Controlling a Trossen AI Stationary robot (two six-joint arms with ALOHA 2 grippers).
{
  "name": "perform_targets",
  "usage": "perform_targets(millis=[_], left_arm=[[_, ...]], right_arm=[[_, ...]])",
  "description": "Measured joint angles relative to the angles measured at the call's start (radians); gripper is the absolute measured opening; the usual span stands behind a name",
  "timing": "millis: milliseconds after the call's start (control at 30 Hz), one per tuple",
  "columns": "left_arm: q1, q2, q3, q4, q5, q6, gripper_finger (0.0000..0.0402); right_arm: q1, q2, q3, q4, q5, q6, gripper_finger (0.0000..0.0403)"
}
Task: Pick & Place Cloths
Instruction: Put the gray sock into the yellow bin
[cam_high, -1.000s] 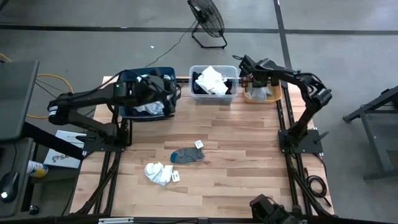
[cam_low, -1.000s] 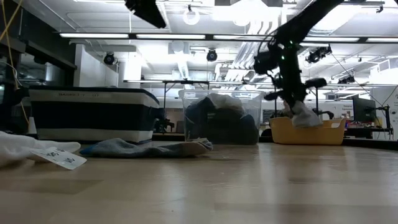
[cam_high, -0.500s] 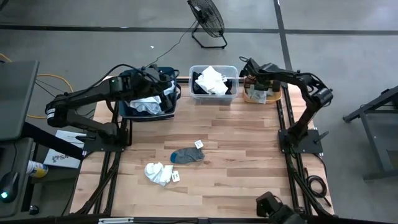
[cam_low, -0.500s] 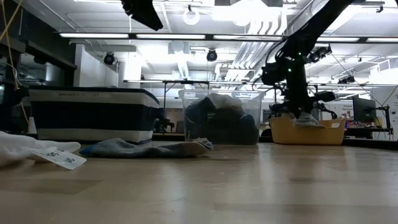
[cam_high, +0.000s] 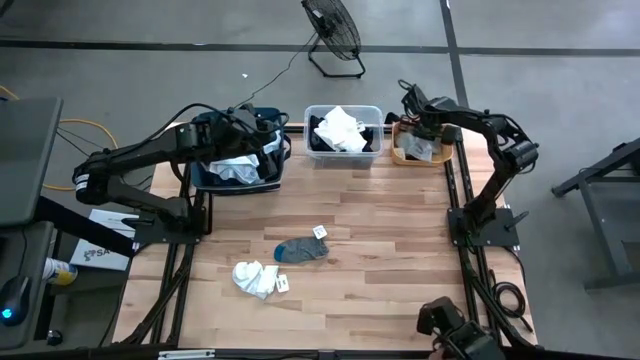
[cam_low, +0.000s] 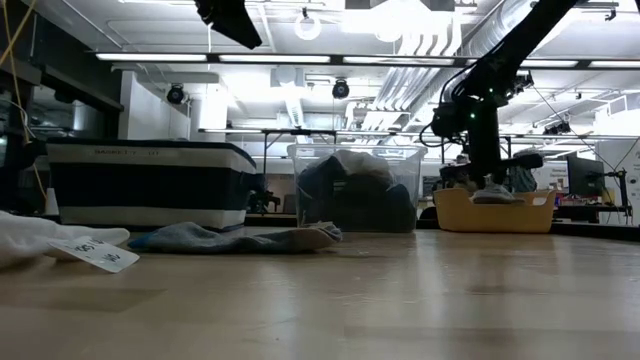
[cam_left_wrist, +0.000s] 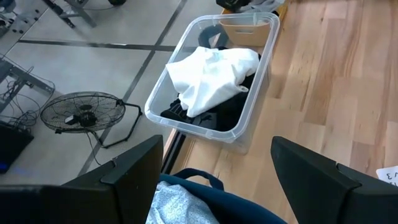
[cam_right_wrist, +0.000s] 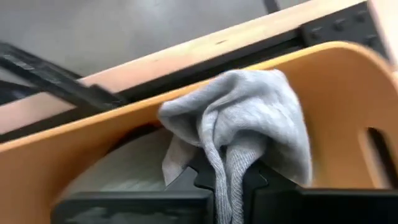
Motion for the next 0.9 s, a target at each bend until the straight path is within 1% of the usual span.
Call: perform_targets(millis=[133,233,433,567,667,767,900], left_arm=[[0.0,0.0,0.0,0.0,0.0,0.0,0.0293],[0.0,0.0,0.0,0.0,0.0,0.0,0.0293],[0.0,0.0,0.0,0.001,0.0,0.0,0.0293],[0.0,0.0,0.0,0.0,0.0,0.0,0.0293],[0.0,0.0,0.0,0.001,0.0,0.0,0.0293],[0.0,0.0,0.0,0.001,0.0,0.0,0.0293],[0.0,0.0,0.0,0.001,0.0,0.0,0.0293]], right_arm=[[0.0,0.0,0.0,0.011,-0.046,-0.022,0.0023],[0.0,0.0,0.0,0.004,-0.065,-0.023,0.0049],[0.0,-0.006,0.0,0.004,-0.096,-0.023,0.0124],[0.0,-0.052,0.0,0.01,-0.103,-0.033,0.0181],[0.0,-0.099,0.0,0.011,-0.101,-0.034,0.0212],[0.0,-0.151,0.0,0.003,-0.106,-0.048,0.0229],[0.0,-0.218,0.0,-0.033,-0.108,-0.051,0.023]])
